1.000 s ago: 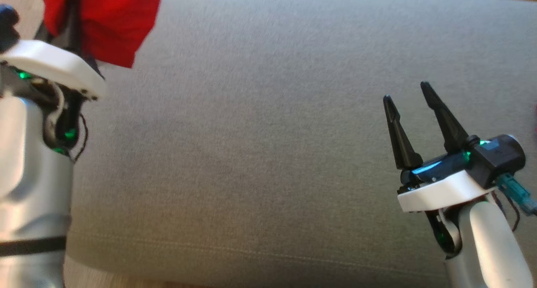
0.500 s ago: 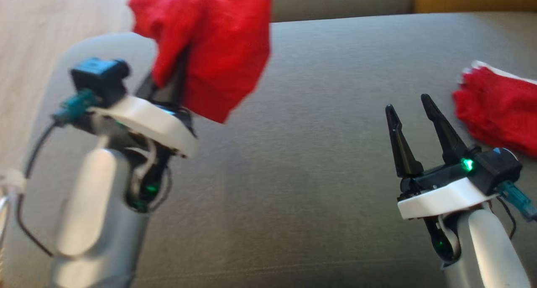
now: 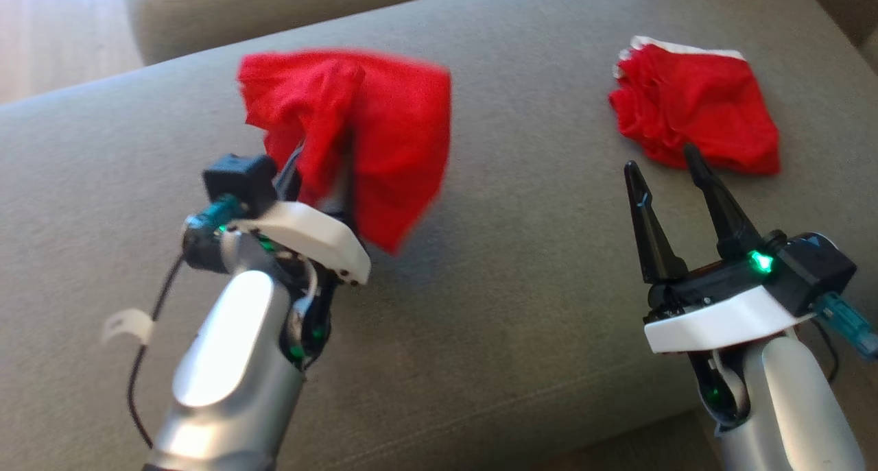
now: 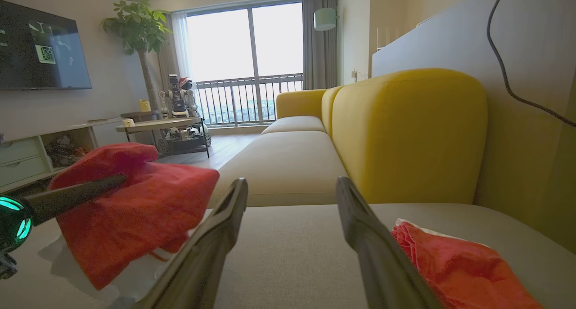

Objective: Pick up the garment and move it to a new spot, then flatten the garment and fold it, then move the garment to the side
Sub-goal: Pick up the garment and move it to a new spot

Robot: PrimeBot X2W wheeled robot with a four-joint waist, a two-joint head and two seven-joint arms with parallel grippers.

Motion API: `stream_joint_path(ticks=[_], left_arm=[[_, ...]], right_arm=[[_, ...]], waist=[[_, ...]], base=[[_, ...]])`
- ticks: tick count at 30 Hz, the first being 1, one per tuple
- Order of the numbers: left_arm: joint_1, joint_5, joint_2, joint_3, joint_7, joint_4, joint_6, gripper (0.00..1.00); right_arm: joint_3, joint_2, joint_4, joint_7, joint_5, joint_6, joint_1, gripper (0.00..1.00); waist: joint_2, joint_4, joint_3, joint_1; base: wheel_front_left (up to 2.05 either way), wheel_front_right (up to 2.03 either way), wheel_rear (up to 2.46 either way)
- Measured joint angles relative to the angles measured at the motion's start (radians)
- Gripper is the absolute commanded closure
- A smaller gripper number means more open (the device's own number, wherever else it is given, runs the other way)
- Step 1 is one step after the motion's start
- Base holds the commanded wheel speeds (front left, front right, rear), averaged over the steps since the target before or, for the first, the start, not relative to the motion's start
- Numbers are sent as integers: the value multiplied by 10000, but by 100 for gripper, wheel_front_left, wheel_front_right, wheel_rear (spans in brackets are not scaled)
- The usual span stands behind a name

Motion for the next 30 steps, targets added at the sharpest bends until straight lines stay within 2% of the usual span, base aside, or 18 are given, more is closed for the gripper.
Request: stream_joint_path(ticks=[6, 13, 17, 21, 25, 26, 30], left_arm=[[-257, -550, -75, -644, -752, 1026, 79, 0], [-462, -604, 8, -660, -1145, 1005, 209, 0], [-278, -428, 550, -556, -1271, 347, 209, 0], [640, -286, 1248, -537, -1281, -491, 163, 0], [1908, -69, 1716, -721, -1283, -1214, 148, 0], [2552, -176, 1697, -593, -1308, -1582, 347, 0], [3721, -232, 1496, -581, -1369, -2050, 639, 0]], right_arm=[[-67, 0, 8, -2, 25, 0, 0, 0], [-148, 0, 8, -12, 6, 0, 17, 0], [-148, 0, 21, -12, -77, 0, 59, 0], [-12, 0, 267, -8, -349, 0, 267, 0], [77, 8, 449, 21, -543, 0, 582, 0], [2, 10, 495, 21, -546, 0, 651, 0], [-27, 12, 702, 21, -520, 0, 772, 0]], waist=[[0, -328, 218, 1], [0, 160, 24, 0], [0, 653, -241, 0], [0, 1233, -570, 0], [0, 1851, -871, 0], [0, 2121, -1010, -1], [0, 2529, -1271, -1]], base=[[0, 0, 0], [0, 0, 0], [0, 0, 0], [0, 0, 0], [0, 0, 0], [0, 0, 0], [0, 0, 0]])
